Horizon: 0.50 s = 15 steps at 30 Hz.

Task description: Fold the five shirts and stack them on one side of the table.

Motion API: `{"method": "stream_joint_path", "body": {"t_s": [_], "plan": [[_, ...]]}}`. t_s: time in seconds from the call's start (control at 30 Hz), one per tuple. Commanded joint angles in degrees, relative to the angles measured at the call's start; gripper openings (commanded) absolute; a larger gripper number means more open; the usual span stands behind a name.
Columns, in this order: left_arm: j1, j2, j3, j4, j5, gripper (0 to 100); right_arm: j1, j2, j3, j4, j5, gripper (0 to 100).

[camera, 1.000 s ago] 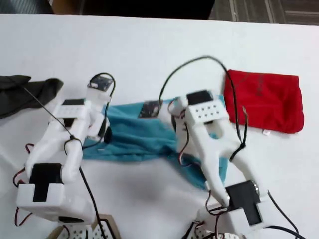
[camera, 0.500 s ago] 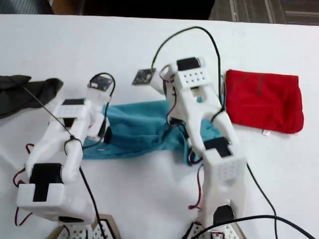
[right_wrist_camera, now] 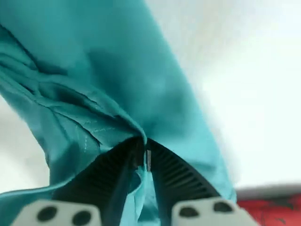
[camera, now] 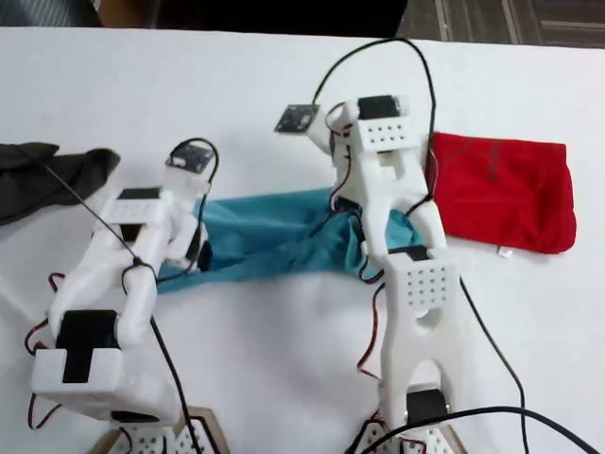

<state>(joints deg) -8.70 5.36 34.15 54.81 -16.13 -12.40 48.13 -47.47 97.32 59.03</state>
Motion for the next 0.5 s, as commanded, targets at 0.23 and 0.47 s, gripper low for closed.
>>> {"method": "stream_joint_path", "body": {"t_s": [0.23, 0.47], "plan": [[0.5, 0.5, -2.2, -0.5, 0.2, 21, 1.3, -3.6, -2.6, 0.6, -3.3, 37.7], [0.5, 0.5, -2.2, -0.5, 0.1, 21, 3.0, -16.5, -0.2, 1.0, -10.4, 27.3]]}}
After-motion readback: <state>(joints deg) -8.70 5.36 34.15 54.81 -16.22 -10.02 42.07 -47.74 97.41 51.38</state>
